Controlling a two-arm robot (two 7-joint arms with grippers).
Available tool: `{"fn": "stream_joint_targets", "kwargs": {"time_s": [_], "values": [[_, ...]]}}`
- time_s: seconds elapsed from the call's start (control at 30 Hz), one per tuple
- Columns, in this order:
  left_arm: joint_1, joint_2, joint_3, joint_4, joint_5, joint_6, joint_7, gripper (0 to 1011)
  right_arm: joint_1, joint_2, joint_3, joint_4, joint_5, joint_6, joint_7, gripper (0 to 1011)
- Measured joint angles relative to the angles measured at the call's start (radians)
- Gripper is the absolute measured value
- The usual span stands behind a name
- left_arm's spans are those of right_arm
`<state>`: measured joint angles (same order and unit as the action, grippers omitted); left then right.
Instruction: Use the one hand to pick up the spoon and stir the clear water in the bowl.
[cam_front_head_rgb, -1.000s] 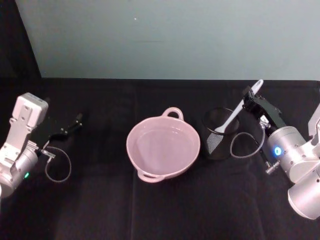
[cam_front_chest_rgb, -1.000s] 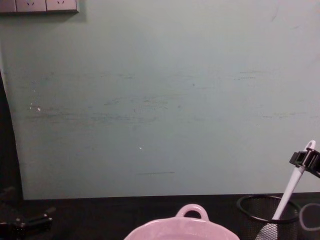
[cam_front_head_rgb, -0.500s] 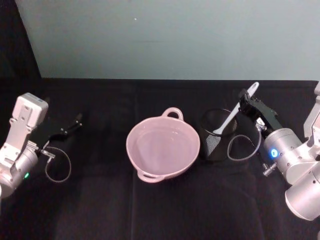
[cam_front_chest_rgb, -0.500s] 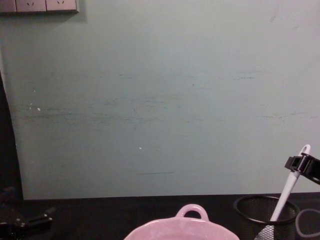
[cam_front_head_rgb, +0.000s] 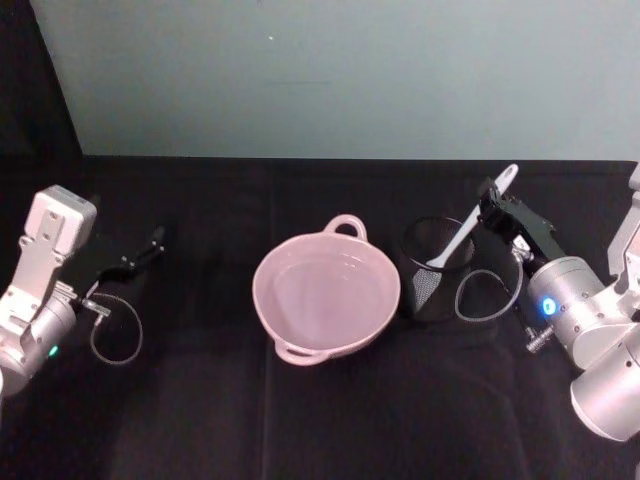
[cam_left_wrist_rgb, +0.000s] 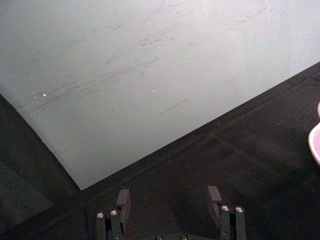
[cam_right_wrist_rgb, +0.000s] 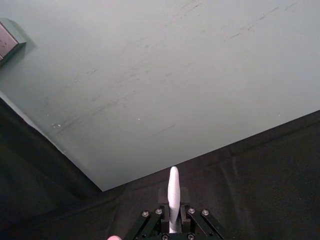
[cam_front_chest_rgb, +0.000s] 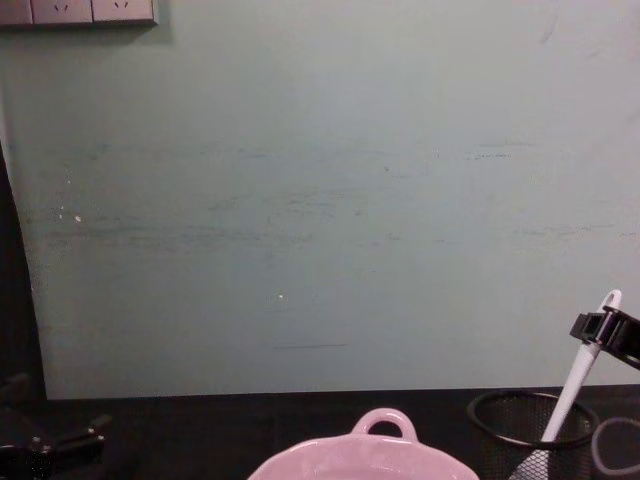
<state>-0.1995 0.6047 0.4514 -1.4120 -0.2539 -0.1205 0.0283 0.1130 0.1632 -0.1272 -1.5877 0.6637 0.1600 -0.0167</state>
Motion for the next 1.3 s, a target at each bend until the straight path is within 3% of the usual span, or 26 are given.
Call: {"fn": "stream_joint_targets", "kwargs": {"time_s": [0.8, 1.3], "values": [[0.0, 0.0, 0.0, 0.0, 0.0, 0.0, 0.0, 1011, 0.0, 0.0, 0.001, -0.002, 0.002, 0.001, -0.001, 120], [0.0, 0.0, 0.0, 0.0, 0.0, 0.0, 0.0, 1011, -0.003, -0.009, 0.015, -0.011, -0.031, -0.001, -0.013, 120]]}}
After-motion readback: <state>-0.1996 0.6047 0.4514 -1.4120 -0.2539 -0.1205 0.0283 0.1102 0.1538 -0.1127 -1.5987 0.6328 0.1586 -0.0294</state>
